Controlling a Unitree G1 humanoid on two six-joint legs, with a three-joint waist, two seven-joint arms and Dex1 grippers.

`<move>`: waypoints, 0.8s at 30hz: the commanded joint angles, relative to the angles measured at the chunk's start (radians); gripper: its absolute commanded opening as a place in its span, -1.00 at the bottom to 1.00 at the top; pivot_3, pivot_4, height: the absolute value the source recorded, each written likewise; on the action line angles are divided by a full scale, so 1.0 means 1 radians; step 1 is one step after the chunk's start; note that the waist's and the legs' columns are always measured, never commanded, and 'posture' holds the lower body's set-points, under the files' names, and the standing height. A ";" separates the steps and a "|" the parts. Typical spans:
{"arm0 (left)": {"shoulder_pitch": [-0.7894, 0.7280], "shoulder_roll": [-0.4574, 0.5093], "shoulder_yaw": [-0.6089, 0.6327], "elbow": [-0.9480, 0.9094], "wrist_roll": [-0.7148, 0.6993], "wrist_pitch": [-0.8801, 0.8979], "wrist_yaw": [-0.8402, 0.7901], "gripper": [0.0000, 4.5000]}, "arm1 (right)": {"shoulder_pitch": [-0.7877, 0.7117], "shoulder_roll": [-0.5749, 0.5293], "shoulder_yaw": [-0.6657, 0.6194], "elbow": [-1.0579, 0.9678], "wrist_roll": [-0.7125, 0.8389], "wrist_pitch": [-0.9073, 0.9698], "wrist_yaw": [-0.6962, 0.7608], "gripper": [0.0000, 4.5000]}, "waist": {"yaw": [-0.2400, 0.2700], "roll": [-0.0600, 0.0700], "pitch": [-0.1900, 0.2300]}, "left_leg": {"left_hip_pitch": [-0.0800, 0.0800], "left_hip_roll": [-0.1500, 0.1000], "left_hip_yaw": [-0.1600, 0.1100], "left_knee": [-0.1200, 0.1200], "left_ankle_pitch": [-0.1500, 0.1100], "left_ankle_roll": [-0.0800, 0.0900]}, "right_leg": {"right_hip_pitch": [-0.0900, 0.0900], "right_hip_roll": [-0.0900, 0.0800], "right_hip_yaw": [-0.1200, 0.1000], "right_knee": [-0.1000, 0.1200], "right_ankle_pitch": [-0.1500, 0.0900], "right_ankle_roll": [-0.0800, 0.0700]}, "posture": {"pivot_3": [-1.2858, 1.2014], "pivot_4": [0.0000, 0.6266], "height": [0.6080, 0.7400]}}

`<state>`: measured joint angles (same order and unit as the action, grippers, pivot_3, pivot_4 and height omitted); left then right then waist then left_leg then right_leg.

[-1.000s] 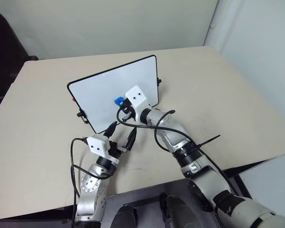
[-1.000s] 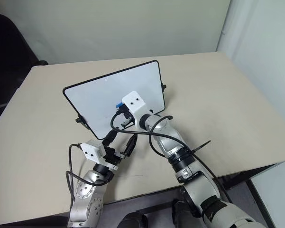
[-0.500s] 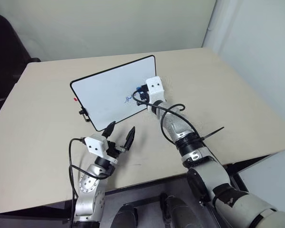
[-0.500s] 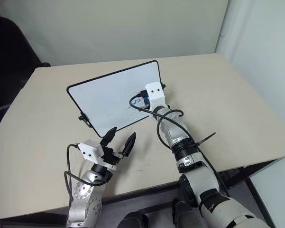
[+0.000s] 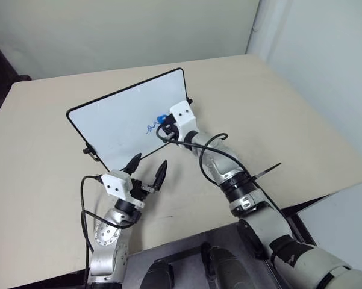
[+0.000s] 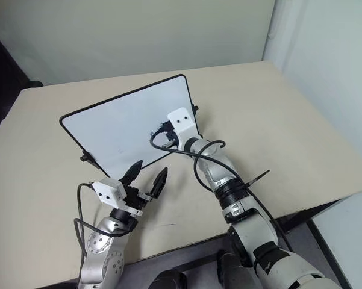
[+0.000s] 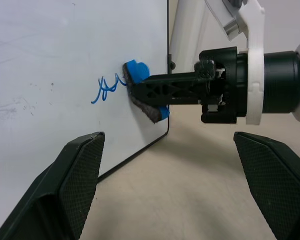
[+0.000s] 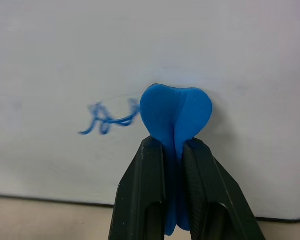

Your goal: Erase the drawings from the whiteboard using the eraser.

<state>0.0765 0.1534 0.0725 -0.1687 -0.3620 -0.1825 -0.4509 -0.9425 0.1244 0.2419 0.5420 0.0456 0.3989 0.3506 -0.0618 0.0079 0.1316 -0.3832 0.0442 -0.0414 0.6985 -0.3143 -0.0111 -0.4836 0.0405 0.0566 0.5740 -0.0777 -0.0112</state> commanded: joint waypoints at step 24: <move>-0.014 0.016 0.004 -0.041 -0.008 0.021 -0.006 1.00 | -0.082 0.032 -0.046 0.124 -0.002 -0.091 -0.141 -0.89 | 0.031 -0.001 0.000 | 0.001 0.005 -0.002 0.003 0.002 0.003 | 0.001 0.007 0.000 0.000 0.006 -0.009 | 0.03 -0.52 1.00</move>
<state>0.0714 0.1720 0.0768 -0.1949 -0.3675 -0.1503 -0.4531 -0.9832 0.1317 0.2288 0.6701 0.0445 0.3334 0.2432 -0.0304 0.0068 0.1314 -0.3823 0.0485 -0.0444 0.7019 -0.3122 -0.0081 -0.4827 0.0479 0.0566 0.5738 -0.0715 -0.0205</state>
